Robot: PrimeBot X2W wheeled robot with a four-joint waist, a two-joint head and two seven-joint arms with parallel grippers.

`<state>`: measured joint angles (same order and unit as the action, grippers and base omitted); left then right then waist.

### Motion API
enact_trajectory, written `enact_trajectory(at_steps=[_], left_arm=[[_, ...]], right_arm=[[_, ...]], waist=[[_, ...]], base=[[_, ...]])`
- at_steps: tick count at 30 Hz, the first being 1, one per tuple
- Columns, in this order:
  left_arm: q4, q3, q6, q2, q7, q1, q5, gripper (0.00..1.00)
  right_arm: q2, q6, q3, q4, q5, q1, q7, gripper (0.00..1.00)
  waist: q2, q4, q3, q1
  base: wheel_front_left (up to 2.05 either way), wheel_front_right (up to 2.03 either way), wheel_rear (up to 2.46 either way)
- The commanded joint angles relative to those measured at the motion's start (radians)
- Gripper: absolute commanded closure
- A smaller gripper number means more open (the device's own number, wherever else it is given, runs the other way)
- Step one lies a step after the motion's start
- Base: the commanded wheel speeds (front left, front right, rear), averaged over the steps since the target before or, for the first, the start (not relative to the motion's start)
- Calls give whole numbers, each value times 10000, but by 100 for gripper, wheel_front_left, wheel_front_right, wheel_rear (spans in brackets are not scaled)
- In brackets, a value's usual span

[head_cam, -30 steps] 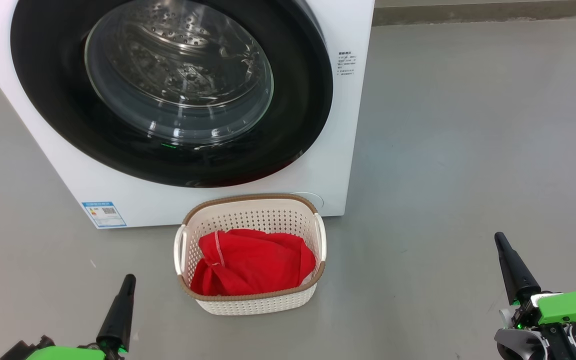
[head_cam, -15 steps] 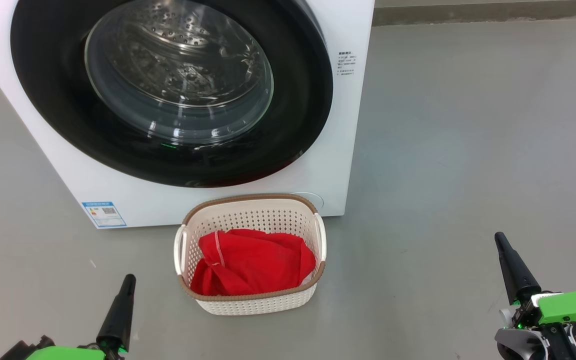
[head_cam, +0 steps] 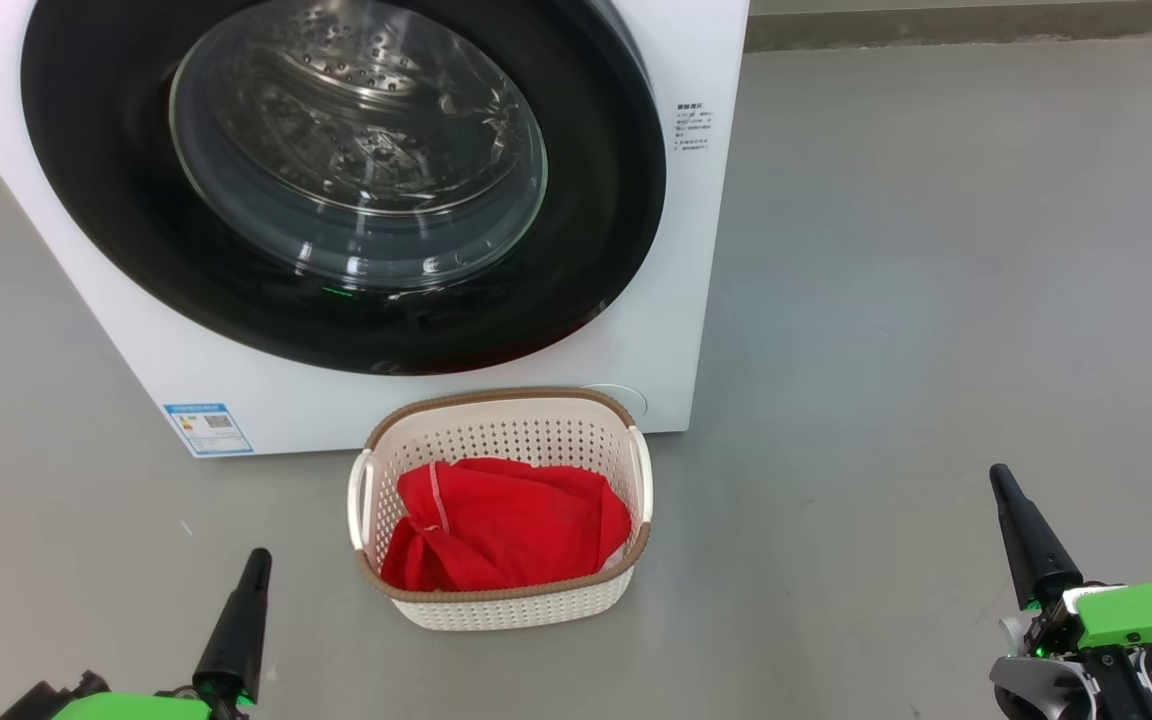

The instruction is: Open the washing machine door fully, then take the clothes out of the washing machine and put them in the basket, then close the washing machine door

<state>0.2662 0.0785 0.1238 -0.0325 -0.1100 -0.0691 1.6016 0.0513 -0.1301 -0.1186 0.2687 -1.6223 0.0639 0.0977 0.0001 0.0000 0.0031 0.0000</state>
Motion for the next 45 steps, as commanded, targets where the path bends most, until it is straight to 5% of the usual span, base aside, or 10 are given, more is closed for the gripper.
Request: enact_trajectory(at_steps=[1,45], left_arm=[[-210,354,69,-177,-33,-390,70,100],[-211,352,69,-177,-32,-390,71,100]], right_arm=[[75,-6,161,-246,44,429,65,100],[34,-6,102,-243,93,435,112,100]], waist=[[-1,0,0,0],[-1,0,0,0]], base=[[0,0,0],[0,0,0]])
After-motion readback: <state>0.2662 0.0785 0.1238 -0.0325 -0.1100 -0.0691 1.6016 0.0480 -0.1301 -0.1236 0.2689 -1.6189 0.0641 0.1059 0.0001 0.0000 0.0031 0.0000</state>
